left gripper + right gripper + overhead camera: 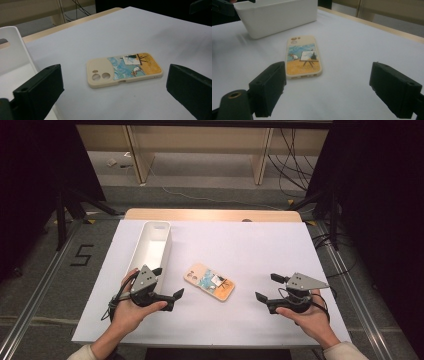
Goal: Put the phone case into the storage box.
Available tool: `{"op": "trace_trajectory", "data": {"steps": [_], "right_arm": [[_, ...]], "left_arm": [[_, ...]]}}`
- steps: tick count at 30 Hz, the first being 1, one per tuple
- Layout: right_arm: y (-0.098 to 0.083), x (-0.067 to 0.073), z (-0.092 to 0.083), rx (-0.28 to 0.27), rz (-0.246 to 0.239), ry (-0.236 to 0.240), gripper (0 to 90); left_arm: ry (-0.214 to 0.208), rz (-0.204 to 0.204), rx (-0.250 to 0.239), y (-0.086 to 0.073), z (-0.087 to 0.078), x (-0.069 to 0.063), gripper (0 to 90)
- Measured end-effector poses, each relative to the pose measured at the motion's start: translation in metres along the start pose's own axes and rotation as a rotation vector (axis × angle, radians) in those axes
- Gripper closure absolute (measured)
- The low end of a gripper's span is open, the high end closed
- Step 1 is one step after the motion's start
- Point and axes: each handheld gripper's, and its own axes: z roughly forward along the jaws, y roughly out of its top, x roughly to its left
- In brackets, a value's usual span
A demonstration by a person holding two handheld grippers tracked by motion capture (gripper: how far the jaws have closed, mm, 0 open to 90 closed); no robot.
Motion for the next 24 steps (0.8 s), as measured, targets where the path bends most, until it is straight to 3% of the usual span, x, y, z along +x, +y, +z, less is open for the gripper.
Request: {"op": "trace_trajectory", "data": {"steps": [6, 8, 10, 13, 14, 15, 16, 17, 18, 19, 21, 23, 24], "right_arm": [[0.0, 0.0, 0.0, -0.001, 0.001, -0.001, 14.8], [0.0, 0.0, 0.0, -0.002, 0.005, -0.002, 14.8], [0.0, 0.0, 0.0, -0.002, 0.009, -0.005, 14.9], [0.0, 0.0, 0.001, -0.001, 0.011, -0.008, 14.9], [0.0, 0.0, 0.001, -0.001, 0.011, -0.008, 14.9], [0.0, 0.0, 0.001, -0.001, 0.012, -0.008, 14.9], [0.0, 0.0, 0.001, 0.0, 0.012, -0.011, 14.9], [0.0, 0.0, 0.001, -0.001, 0.012, -0.012, 14.9], [0.0, 0.0, 0.001, 0.0, 0.013, -0.013, 14.9], [0.0, 0.0, 0.001, 0.0, 0.013, -0.013, 14.9], [0.0, 0.0, 0.001, 0.002, 0.012, -0.013, 14.9], [0.0, -0.001, 0.001, 0.002, 0.013, -0.012, 14.9], [0.0, -0.001, 0.001, 0.001, 0.013, -0.012, 14.9]], "left_arm": [[0.003, -0.002, -0.002, 0.001, 0.0, -0.001, 1.1], [0.006, -0.004, -0.006, 0.003, 0.001, 0.0, 5.3], [0.023, -0.007, -0.013, 0.006, 0.003, -0.001, 15.6], [0.034, 0.001, -0.017, 0.014, 0.01, -0.003, 38.1], [0.044, 0.002, -0.014, 0.017, 0.013, -0.004, 38.1], [0.041, 0.007, -0.008, 0.02, 0.017, -0.005, 46.2], [0.026, 0.006, 0.007, 0.026, 0.027, -0.006, 63.9], [0.026, 0.006, 0.007, 0.026, 0.027, -0.006, 70.7], [0.013, 0.013, 0.05, 0.031, 0.041, -0.008, 75.9], [0.013, 0.013, 0.05, 0.031, 0.041, -0.008, 80.9], [0.006, 0.003, 0.072, 0.036, 0.056, -0.011, 88.7], [-0.005, -0.009, 0.102, 0.041, 0.073, -0.015, 89.8], [-0.018, -0.022, 0.127, 0.046, 0.089, -0.02, 89.8]]}}
